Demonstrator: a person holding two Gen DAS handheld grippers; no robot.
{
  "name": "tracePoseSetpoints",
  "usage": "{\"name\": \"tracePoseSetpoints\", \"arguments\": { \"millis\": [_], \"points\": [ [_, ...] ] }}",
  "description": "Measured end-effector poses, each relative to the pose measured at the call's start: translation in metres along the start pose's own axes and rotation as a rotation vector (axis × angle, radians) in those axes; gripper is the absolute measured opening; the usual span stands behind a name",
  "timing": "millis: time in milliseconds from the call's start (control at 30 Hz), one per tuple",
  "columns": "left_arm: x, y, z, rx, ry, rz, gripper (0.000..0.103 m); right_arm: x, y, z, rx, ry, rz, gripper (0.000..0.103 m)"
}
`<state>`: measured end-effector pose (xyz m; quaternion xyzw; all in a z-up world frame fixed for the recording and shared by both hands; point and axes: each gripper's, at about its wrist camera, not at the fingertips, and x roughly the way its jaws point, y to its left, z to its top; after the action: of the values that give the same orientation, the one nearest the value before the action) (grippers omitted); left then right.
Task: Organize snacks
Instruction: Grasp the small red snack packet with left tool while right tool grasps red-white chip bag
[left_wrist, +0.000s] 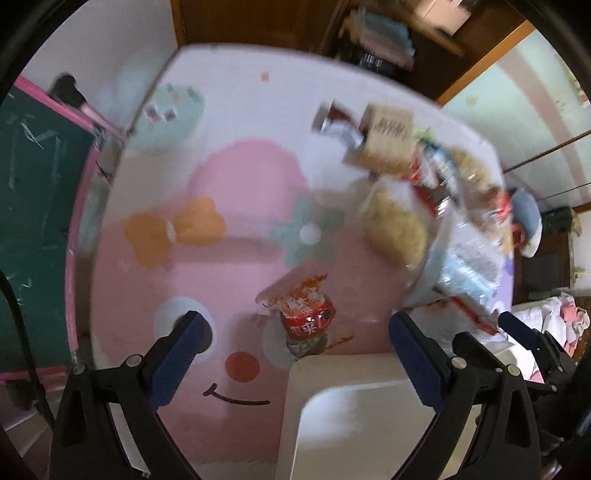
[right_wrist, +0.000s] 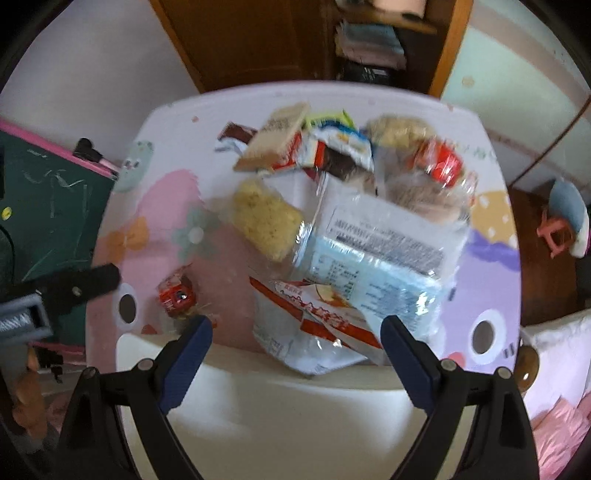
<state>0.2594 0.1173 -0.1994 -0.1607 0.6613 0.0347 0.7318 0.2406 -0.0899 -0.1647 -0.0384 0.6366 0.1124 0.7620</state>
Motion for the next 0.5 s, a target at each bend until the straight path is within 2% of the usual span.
{"name": "tracePoseSetpoints", "arguments": {
  "millis": [133,267,333,367,400,500],
  "points": [
    [0.041,0.004,0.005,-0.052,0.099,0.014,0.098,0.018,0.002,0.004,0.02,0.024,-0.015,0.093],
    [0.062,-0.002,0.006,-0.056,0.134,0.041,0.095,0.031,0.0,0.006,0.035,0.059,-0.029,0.092],
    [0.07,-0.004,0.005,-0.059,0.156,0.047,0.082,0.04,-0.001,0.008,0.041,0.089,-0.031,0.082],
    [0.076,-0.004,0.004,-0.067,0.176,0.044,0.077,0.043,-0.002,0.007,0.05,0.098,-0.022,0.082],
    [0.081,-0.003,0.003,-0.077,0.188,0.042,0.068,0.045,-0.004,0.007,0.065,0.105,-0.003,0.081],
    [0.089,-0.002,0.001,-0.108,0.197,-0.006,0.053,0.047,-0.006,0.007,0.075,0.099,0.011,0.078]
  ]
}}
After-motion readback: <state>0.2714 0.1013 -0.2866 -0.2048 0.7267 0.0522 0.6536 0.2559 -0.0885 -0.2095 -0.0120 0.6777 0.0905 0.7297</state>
